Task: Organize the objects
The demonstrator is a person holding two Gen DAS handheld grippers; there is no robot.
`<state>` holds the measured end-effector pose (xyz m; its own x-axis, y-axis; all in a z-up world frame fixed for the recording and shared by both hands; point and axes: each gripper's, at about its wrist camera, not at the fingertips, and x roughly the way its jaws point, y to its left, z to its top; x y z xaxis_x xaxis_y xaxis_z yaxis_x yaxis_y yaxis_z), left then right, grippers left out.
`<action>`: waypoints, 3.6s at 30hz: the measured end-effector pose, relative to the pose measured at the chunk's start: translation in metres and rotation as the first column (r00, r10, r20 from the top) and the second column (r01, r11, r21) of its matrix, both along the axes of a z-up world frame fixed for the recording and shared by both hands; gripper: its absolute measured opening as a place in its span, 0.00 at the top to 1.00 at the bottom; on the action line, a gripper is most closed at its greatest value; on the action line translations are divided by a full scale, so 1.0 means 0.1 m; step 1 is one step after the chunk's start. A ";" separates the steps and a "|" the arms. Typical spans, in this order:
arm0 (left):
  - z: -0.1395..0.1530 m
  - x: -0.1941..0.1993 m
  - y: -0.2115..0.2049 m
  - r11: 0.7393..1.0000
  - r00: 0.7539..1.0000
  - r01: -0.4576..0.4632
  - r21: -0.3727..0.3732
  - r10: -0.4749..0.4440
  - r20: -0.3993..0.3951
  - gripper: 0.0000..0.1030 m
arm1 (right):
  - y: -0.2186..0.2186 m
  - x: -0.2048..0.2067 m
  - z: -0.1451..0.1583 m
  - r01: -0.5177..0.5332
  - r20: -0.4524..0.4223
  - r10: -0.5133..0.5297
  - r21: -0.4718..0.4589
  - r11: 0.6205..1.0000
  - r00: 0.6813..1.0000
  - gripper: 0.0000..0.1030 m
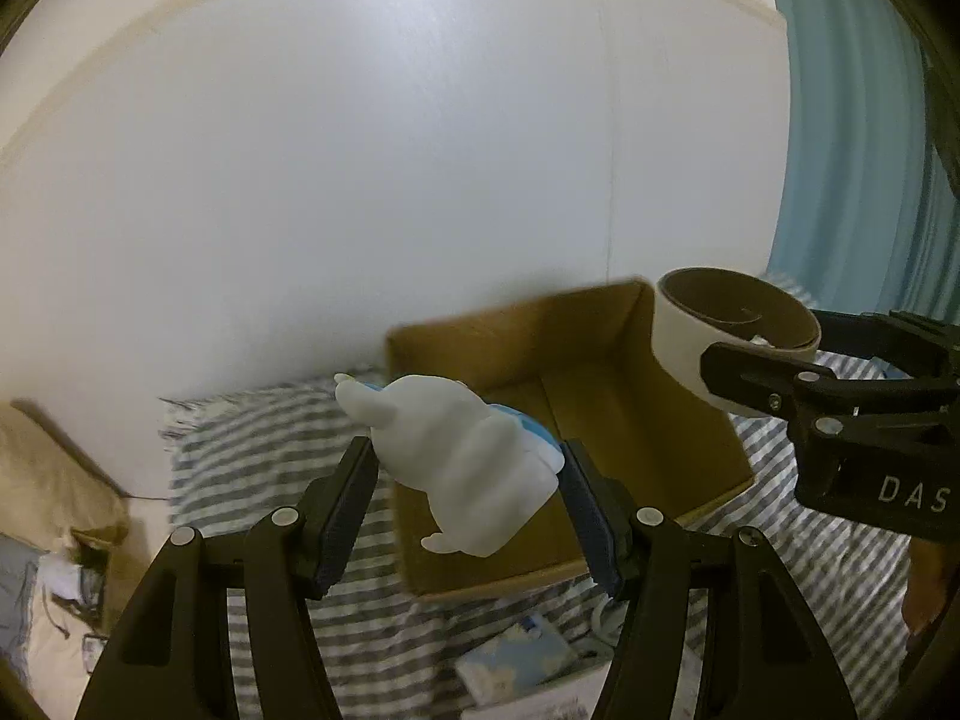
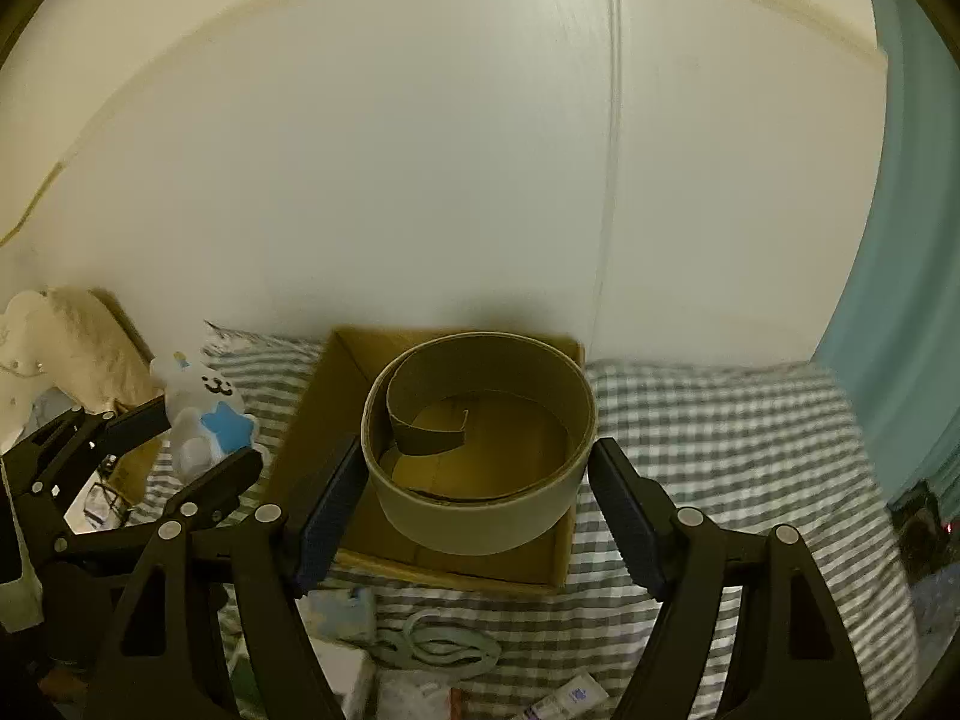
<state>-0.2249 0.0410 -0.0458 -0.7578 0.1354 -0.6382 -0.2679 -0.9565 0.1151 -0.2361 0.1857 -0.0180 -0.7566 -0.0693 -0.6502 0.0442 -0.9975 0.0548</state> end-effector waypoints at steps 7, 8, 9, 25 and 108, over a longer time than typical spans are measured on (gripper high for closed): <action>-0.35 -0.22 0.09 1.000 0.997 0.021 0.013 -0.022 0.067 0.35 | 0.09 -0.17 -0.46 0.004 0.054 -0.001 -0.056 0.998 0.999 0.25; -0.35 -0.22 0.08 1.000 0.997 0.014 0.016 -0.015 0.076 0.28 | 0.12 -0.17 -0.46 0.001 0.046 0.002 -0.072 0.997 0.999 0.25; -0.35 -0.22 0.08 1.000 0.997 0.009 0.023 -0.010 0.076 0.20 | 0.16 -0.15 -0.50 -0.003 0.036 0.006 -0.086 0.996 0.999 0.25; 0.86 0.94 -0.25 0.996 0.996 -0.069 0.059 0.072 -0.057 0.00 | 0.35 0.95 0.89 0.029 -0.106 -0.036 -0.070 0.997 0.994 0.08; -1.07 1.42 0.01 0.986 0.977 -0.166 -0.016 0.167 0.132 0.00 | 0.16 1.63 -0.76 0.068 0.161 -0.066 -0.003 0.998 0.985 0.99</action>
<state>-0.0825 0.0415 -0.1524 -0.6784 0.0111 -0.7346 -0.1181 -0.9885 0.0942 -0.0733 0.2020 -0.0943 -0.6453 -0.0277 -0.7634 -0.0329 -0.9974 0.0640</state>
